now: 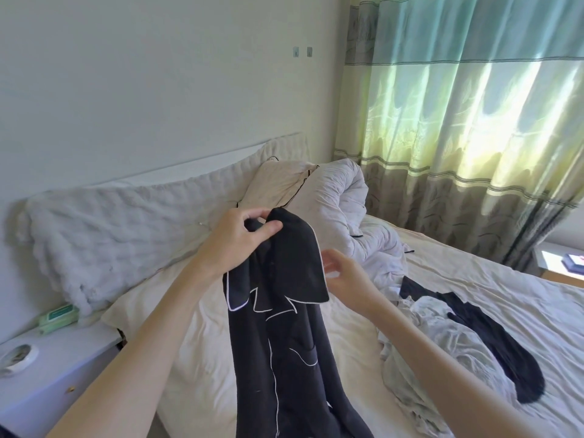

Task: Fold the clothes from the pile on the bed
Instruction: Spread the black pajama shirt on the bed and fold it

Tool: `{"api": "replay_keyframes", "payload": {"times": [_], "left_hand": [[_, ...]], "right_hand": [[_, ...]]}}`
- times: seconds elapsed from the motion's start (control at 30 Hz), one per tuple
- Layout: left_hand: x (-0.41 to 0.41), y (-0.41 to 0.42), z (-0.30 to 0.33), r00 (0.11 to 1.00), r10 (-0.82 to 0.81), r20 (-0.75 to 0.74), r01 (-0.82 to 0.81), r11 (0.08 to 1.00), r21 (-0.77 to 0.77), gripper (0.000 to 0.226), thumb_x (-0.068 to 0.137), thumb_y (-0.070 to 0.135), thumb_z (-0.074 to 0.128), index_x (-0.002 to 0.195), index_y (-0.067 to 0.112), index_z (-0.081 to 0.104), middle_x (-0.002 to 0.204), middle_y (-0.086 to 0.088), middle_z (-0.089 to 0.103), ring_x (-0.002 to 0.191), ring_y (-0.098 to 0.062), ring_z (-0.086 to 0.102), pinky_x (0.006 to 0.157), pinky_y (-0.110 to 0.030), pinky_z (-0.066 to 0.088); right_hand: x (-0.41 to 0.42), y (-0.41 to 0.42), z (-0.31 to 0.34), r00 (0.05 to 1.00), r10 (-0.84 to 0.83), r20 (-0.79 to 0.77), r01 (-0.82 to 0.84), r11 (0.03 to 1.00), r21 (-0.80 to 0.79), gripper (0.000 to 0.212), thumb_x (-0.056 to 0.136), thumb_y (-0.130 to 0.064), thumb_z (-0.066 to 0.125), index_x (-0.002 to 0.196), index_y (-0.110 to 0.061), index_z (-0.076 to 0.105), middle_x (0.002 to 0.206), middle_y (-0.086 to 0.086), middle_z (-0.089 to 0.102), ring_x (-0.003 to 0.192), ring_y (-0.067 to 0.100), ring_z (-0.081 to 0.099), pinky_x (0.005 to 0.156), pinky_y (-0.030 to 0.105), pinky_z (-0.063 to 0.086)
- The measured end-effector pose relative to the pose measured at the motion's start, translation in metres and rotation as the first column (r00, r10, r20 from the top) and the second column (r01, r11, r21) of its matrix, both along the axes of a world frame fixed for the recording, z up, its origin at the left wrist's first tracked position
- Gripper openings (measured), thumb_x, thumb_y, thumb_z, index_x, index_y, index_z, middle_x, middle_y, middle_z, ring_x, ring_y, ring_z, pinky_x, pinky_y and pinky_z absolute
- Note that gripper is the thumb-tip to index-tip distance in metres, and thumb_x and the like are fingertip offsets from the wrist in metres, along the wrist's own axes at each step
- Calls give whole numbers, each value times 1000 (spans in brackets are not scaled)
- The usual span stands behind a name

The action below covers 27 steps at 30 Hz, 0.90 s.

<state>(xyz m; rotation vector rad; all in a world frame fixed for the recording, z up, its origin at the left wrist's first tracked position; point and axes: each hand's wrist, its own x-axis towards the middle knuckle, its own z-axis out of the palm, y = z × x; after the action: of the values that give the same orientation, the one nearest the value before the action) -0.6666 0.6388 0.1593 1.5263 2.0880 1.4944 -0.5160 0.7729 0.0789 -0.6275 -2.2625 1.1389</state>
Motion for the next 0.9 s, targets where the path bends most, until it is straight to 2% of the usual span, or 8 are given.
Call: {"api": "replay_keyframes", "payload": {"times": [0.13, 0.23, 0.33, 0.43, 0.57, 0.63, 0.77, 0.9], "left_hand": [[1, -4, 2, 1000, -14, -15, 14, 1000, 8, 6, 88, 20, 65, 92, 19, 70, 52, 21, 55, 50, 5, 49, 56, -5, 34], [-6, -11, 2, 998, 5, -67, -5, 1000, -7, 8, 87, 19, 66, 83, 25, 69, 55, 22, 57, 52, 4, 50, 57, -6, 36], [-18, -18, 0, 984, 88, -155, -97, 994, -52, 7, 85, 23, 68, 80, 27, 68, 60, 24, 61, 57, 3, 52, 59, -8, 38], [-25, -22, -2, 967, 130, -220, -149, 986, -73, 9, 84, 25, 69, 78, 31, 67, 64, 30, 61, 62, 7, 54, 60, -5, 37], [-27, -18, -2, 951, 192, -241, -202, 979, -19, 17, 83, 28, 70, 73, 40, 62, 67, 26, 61, 65, 7, 55, 61, -6, 37], [-25, -14, -5, 957, 188, -221, -202, 978, -43, 5, 82, 29, 71, 80, 34, 69, 72, 25, 62, 67, 5, 56, 63, -10, 39], [-22, -9, -11, 961, 173, -216, -184, 982, -30, 5, 83, 29, 70, 80, 33, 68, 74, 21, 65, 69, 3, 57, 64, -12, 40], [-24, -6, -13, 961, 213, -175, -213, 977, 16, 3, 83, 28, 70, 86, 29, 70, 74, 18, 65, 68, 0, 57, 64, -10, 38]], "right_hand": [[-11, -4, -8, 997, 69, 25, -68, 997, -33, 29, 83, 10, 54, 105, -5, 67, 102, 12, 70, 90, 13, 61, 86, 30, 47], [-10, 1, -10, 999, 49, -7, -50, 993, -103, 6, 82, 6, 63, 86, 5, 66, 83, 11, 67, 81, 20, 58, 82, 35, 47], [0, 16, 2, 997, 4, -71, -22, 970, -244, 11, 80, 1, 70, 75, -4, 62, 72, 3, 62, 70, 11, 57, 71, 24, 45], [11, 26, 27, 991, -18, -134, -18, 965, -262, 17, 78, 0, 72, 71, -14, 64, 65, -8, 62, 65, 3, 56, 66, 13, 44], [16, 34, 52, 978, 2, -209, -71, 945, -321, 10, 80, -2, 70, 78, -12, 68, 77, 3, 66, 76, 13, 61, 78, 24, 50], [15, 36, 53, 991, -63, -116, 34, 970, -239, 7, 83, -3, 68, 83, -10, 67, 82, 6, 64, 79, 15, 59, 78, 24, 47], [5, 31, 50, 991, -129, -46, 129, 992, -12, 26, 87, -1, 58, 80, -26, 61, 77, -15, 62, 66, -15, 57, 57, 0, 40], [-3, 28, 45, 995, -92, -34, 87, 990, -109, 40, 88, 4, 46, 79, -32, 59, 78, -12, 63, 75, 2, 58, 68, 14, 45]]}}
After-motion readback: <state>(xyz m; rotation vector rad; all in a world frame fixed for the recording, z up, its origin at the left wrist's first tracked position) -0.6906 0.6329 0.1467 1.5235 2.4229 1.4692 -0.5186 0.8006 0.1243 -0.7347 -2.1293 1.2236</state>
